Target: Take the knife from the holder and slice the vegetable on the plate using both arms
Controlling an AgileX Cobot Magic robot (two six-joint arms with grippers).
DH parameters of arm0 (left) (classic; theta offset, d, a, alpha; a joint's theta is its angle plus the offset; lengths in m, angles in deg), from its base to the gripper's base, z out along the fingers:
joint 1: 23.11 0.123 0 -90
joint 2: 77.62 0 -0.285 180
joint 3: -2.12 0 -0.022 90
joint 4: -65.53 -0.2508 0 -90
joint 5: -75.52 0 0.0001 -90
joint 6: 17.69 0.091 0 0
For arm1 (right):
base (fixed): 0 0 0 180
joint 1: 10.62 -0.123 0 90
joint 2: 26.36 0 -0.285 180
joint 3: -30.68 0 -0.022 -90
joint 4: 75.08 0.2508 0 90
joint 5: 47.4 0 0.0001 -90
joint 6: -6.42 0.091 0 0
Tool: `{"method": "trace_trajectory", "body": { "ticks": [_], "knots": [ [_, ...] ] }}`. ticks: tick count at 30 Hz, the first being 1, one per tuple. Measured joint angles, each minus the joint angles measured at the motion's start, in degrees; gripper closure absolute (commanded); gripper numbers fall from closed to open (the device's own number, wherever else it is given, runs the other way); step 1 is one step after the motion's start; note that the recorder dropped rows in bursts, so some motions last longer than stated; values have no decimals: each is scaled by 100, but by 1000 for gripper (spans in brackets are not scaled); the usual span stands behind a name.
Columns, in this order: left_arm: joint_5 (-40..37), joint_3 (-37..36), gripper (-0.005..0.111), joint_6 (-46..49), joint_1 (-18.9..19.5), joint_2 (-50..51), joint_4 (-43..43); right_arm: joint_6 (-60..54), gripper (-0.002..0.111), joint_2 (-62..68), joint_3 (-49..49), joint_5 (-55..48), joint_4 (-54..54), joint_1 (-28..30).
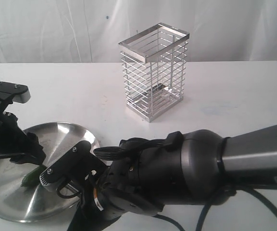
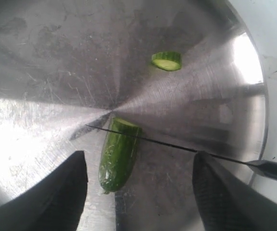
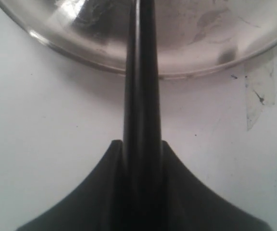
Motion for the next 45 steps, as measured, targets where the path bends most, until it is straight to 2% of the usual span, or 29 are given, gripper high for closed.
{"method": "trace_trajectory", "body": {
  "ticks": [3, 9, 10, 28, 38, 45],
  "knots": [
    [58, 0, 54, 0, 0, 0, 0, 0, 108, 0, 0, 0, 0, 0],
    [386, 0, 104, -148, 0, 0, 0, 0, 108, 0, 0, 0, 0, 0],
    [427, 0, 106, -176, 0, 0, 0, 0, 108, 0, 0, 0, 0, 0],
    [575, 0, 107, -228, 0, 329, 361, 12, 108, 0, 0, -33, 14, 0],
    [390, 0, 107, -215, 0, 403, 526, 12, 108, 0, 0, -33, 14, 0],
    [387, 0, 107, 369, 0, 696, 1107, 12, 108, 0, 0, -33, 14, 0]
  ]
}}
